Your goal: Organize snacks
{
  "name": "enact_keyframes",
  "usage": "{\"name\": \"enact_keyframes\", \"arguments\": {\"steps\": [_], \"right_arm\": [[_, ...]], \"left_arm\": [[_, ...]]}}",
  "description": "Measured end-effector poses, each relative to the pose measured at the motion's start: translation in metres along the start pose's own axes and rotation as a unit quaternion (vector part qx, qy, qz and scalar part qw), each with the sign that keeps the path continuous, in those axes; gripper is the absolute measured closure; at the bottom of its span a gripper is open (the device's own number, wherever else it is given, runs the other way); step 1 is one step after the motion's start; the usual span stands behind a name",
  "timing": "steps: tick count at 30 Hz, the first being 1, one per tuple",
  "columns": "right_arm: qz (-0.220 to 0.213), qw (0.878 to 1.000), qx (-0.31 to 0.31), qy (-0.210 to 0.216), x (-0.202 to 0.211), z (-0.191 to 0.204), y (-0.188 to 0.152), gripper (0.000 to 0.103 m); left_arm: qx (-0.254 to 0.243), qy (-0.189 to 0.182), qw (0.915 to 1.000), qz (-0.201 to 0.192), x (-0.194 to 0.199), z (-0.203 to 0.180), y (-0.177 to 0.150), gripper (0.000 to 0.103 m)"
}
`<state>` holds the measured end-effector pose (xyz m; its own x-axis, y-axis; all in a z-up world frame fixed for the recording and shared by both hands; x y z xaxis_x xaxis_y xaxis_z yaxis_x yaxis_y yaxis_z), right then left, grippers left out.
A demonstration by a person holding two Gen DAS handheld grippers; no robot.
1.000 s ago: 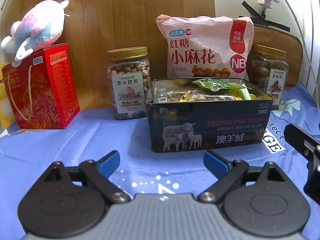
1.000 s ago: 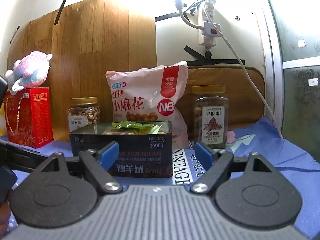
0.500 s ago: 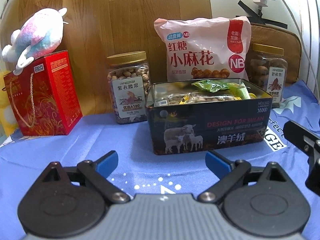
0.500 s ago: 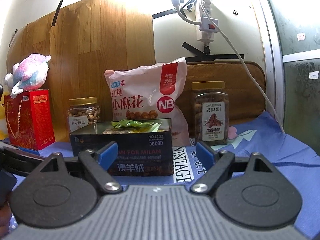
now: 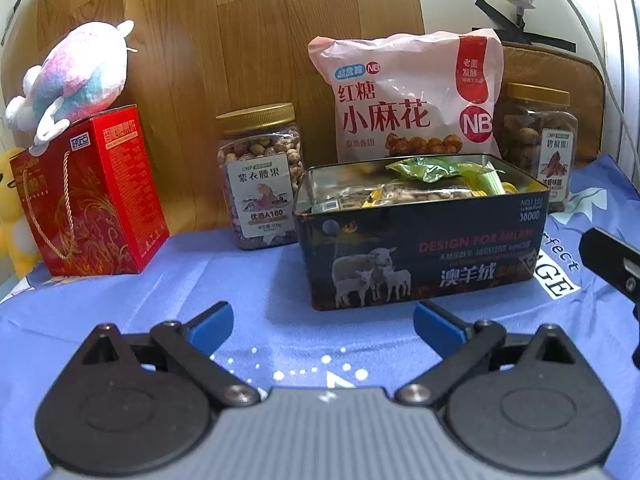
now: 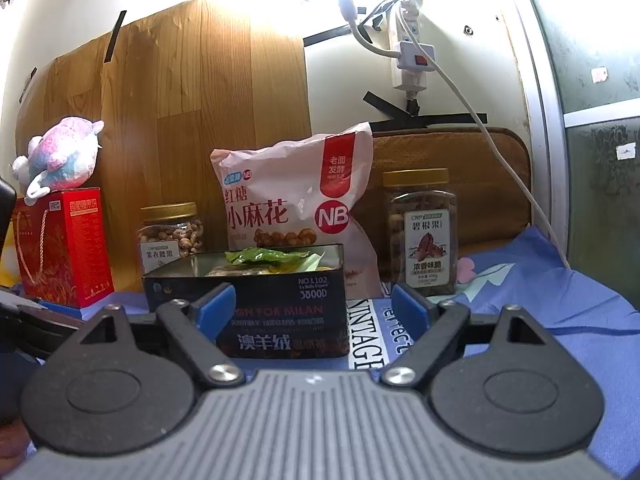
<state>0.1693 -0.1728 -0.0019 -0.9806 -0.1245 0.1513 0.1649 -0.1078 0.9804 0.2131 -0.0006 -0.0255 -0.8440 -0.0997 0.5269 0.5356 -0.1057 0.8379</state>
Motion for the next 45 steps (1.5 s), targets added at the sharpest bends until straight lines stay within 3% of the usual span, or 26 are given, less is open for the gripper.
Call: {"name": "enact_keyframes", "arguments": {"steps": [24, 45], "right_arm": [[0.005, 1.0, -0.016, 0.012, -0.0009, -0.0001, -0.0008, 0.015], [0.002, 1.0, -0.023, 0.012, 0.0011, -0.0014, 0.0007, 0.015]], "left_arm": [[-0.015, -0.002, 0.9998, 0.013, -0.005, -0.0032, -0.0042, 0.0], [-0.031, 0.027, 0.9991, 0.007, -0.0031, -0.0011, -0.0025, 0.0]]}}
Point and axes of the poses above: each gripper's, at about its wrist camera, not at the fingertips, and x roughly against the way its jaws point, z to its left, y to its top, the point moved 10 cm from there along -x, roughly the way its jaws point, and after that the axes turned 2 degrees about -x, right-handed, at the moved point
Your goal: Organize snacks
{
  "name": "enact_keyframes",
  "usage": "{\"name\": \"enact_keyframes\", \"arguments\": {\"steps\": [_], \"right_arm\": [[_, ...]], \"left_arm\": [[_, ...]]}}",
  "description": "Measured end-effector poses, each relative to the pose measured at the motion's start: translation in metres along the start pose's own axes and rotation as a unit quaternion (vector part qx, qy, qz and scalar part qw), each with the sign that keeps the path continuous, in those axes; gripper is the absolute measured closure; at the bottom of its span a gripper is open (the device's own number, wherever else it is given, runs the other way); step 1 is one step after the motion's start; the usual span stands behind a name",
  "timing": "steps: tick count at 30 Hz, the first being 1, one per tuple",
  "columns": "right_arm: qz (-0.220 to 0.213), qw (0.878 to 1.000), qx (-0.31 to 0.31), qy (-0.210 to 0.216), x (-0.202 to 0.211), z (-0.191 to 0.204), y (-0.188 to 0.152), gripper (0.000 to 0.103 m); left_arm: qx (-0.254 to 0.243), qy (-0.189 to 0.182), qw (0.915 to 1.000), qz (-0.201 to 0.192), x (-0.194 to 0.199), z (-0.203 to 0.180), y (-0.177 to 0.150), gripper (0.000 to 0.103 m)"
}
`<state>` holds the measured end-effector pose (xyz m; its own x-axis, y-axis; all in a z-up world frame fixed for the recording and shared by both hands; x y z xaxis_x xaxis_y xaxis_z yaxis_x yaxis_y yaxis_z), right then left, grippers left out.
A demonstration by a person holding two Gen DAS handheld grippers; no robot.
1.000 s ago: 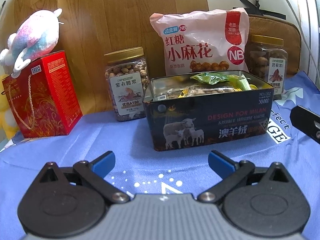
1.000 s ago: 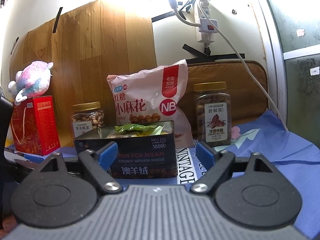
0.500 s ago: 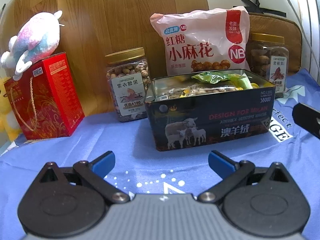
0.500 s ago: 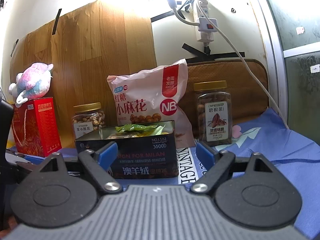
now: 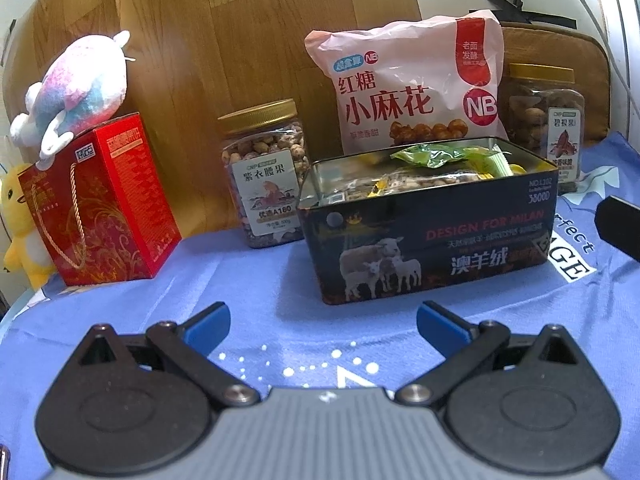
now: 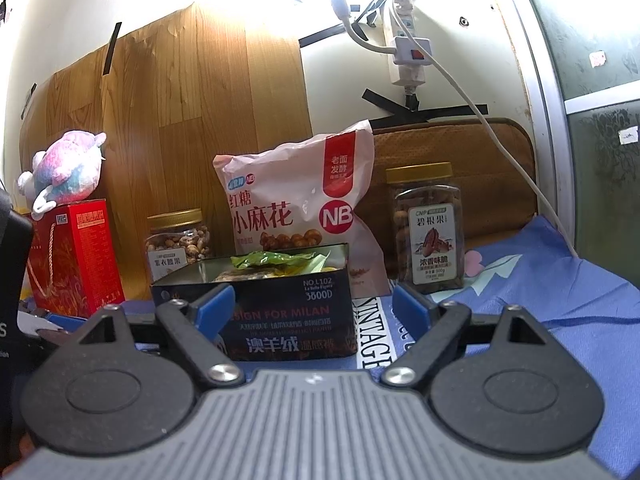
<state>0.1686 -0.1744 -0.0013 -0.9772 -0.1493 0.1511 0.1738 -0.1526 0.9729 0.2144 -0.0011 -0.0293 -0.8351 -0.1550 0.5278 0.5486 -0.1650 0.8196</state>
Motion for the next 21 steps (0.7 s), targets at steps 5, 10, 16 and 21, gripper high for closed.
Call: {"name": "enact_keyframes", "arguments": {"steps": [5, 10, 16, 21], "right_arm": [[-0.001, 1.0, -0.001, -0.001, 0.0006, 0.0007, 0.0001, 0.015], [-0.001, 1.0, -0.003, 0.0, 0.0005, 0.0006, 0.0005, 0.015], [-0.003, 1.0, -0.005, -0.001, 0.0016, 0.0004, 0.0012, 0.015], [-0.004, 1.0, -0.007, -0.001, 0.0021, 0.0008, 0.0012, 0.014]], "left_arm": [[0.0, 0.003, 1.0, 0.0, -0.0001, 0.0009, 0.0001, 0.0], [0.001, 0.005, 1.0, 0.004, -0.0011, 0.0018, -0.0005, 0.0], [0.001, -0.005, 0.9999, 0.013, -0.0017, -0.0006, -0.0025, 0.0], [0.0, -0.005, 0.9999, 0.015, -0.0022, -0.0009, -0.0034, 0.0]]}}
Point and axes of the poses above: each gripper's, at about its wrist camera, not at the fingertips, and x roughly against the way its jaws point, z to its left, y to its top, the point moved 10 cm from there along -x, roughly the way its jaws point, and after that the axes turned 2 degrees about -x, right-handed, at the moved point
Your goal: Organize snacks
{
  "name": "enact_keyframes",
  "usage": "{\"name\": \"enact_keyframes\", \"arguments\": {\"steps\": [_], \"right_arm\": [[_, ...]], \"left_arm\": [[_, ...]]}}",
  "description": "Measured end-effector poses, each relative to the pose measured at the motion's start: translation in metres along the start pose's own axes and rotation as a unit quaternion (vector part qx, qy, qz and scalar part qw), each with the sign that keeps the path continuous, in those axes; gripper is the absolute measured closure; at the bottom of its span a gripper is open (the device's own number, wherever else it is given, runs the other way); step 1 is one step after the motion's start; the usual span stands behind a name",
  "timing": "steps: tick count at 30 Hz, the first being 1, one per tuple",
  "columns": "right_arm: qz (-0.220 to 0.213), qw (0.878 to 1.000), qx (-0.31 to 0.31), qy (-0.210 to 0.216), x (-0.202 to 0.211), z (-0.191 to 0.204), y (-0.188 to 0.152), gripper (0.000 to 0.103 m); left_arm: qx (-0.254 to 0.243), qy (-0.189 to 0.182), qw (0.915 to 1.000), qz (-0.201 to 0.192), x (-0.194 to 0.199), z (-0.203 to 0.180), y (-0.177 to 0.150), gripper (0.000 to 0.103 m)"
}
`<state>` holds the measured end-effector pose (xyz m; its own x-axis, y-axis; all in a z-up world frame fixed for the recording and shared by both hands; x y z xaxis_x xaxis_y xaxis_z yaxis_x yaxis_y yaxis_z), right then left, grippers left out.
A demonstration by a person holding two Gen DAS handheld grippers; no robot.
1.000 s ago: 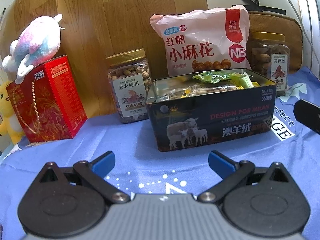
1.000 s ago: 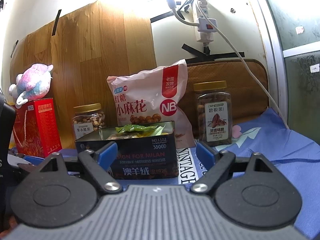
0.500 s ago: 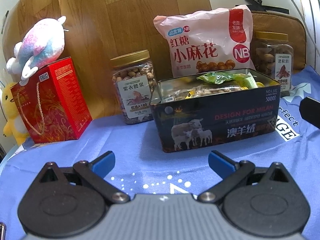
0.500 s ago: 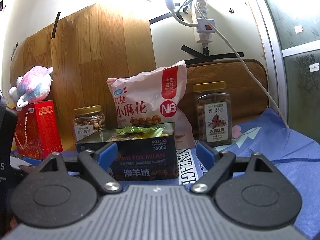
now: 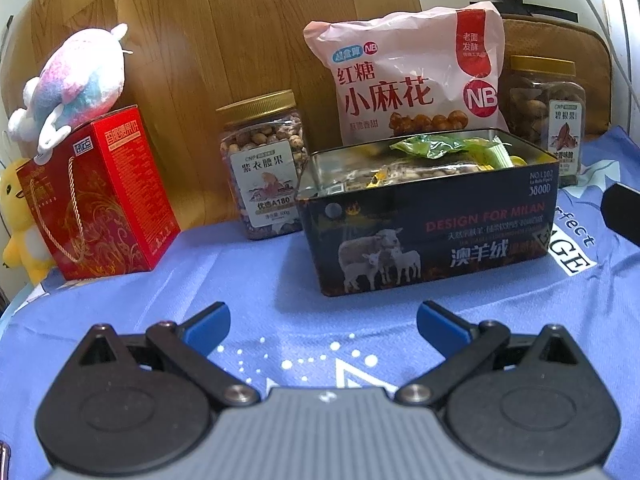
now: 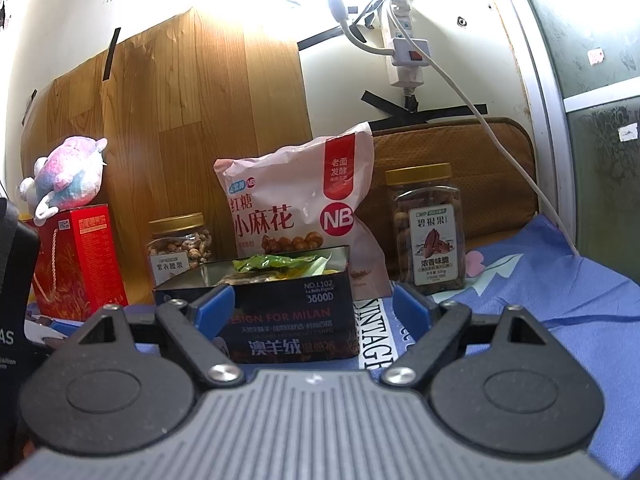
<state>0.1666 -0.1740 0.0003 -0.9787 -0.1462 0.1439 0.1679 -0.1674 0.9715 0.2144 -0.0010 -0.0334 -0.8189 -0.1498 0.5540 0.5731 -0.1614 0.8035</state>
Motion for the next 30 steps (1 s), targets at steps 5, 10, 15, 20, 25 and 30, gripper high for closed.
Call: {"name": "enact_keyframes", "arguments": {"steps": [5, 10, 15, 20, 25, 30], "right_arm": [[0.0, 1.0, -0.003, 0.0, 0.0001, 0.0001, -0.0002, 0.014], [-0.001, 1.0, -0.006, 0.001, 0.0003, -0.0005, 0.0, 0.014], [-0.002, 1.0, -0.008, 0.002, 0.0006, -0.0007, 0.0004, 0.014], [-0.003, 1.0, -0.01, 0.004, 0.001, -0.0005, 0.0005, 0.014], [-0.002, 1.0, -0.012, 0.006, 0.0012, -0.0003, 0.0005, 0.014], [0.001, 1.0, -0.013, 0.01, 0.0006, 0.0001, -0.0002, 0.014]], "left_arm": [[0.0, -0.002, 1.0, 0.002, -0.0009, -0.0005, -0.0006, 0.0], [0.0, -0.003, 1.0, 0.002, -0.0008, -0.0006, -0.0007, 0.0], [0.008, -0.007, 0.9999, -0.001, 0.0007, -0.0004, 0.0007, 0.0], [0.016, -0.012, 0.9998, -0.004, 0.0028, 0.0005, 0.0021, 0.0], [0.014, -0.015, 0.9997, 0.014, 0.0006, -0.0008, -0.0021, 0.0], [0.016, -0.025, 0.9992, 0.025, -0.0009, -0.0033, -0.0053, 0.0]]}}
Point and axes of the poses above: each gripper's, at about its wrist camera, not at the fingertips, and x roughly against the way its jaws point, z to its left, y to its top, the point moved 10 cm from there along -x, roughly the way its jaws point, and after that the axes turned 2 degrees about -x, right-handed, at the moved point
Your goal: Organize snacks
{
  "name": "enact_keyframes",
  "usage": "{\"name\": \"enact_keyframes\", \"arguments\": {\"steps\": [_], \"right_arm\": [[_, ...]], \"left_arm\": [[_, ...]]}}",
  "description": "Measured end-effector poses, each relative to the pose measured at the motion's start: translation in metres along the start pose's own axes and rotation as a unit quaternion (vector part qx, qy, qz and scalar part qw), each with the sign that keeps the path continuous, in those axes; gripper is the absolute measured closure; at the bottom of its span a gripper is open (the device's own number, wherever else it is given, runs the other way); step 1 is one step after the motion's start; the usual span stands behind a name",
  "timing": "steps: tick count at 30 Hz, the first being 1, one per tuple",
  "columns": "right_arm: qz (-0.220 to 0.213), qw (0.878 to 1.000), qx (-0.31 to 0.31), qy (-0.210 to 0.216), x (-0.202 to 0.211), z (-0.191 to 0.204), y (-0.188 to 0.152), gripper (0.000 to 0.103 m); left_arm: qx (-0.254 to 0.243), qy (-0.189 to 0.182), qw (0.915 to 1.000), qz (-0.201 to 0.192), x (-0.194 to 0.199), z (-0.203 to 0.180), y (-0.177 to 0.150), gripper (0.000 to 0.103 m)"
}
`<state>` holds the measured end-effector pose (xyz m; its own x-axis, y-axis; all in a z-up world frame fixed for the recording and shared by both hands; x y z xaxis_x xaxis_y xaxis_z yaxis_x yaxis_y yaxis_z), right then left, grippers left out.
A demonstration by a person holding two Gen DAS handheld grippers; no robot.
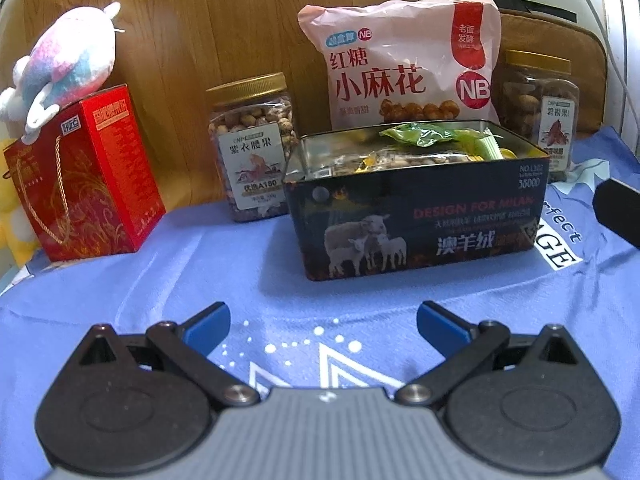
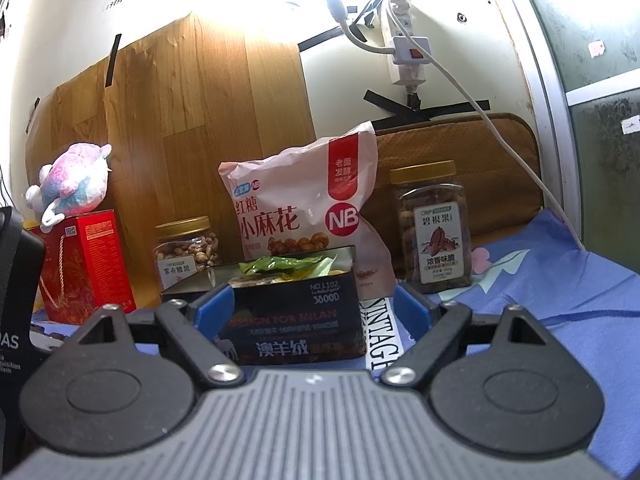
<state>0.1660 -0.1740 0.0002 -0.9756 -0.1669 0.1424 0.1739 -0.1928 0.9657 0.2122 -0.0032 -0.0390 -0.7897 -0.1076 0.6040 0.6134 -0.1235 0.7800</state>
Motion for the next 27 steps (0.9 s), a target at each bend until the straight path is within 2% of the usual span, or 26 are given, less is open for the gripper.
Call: {"name": "enact_keyframes", "arguments": {"steps": [17, 27], "right_arm": [[0.013, 1.0, -0.012, 0.011, -0.004, -0.001, -0.003, 0.013], [0.024, 0.999, -0.026, 0.015, -0.007, -0.004, -0.005, 0.012]], "left_arm": [[-0.001, -0.008, 0.9998, 0.02, -0.005, -0.003, -0.006, 0.0], [0.007, -0.02, 0.9988, 0.045, -0.011, -0.005, -0.014, 0.0]]}}
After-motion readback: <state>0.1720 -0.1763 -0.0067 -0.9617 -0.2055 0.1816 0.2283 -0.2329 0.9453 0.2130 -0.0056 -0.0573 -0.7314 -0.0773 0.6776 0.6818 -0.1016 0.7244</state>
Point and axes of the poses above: each gripper's, at about its wrist camera, not at the fingertips, and x roughly against the way its jaws point, z to its left, y to its top, the point moved 10 cm from there along -x, roughly the way its jaws point, and after that the axes turned 2 degrees about -x, right-handed, at the moved point
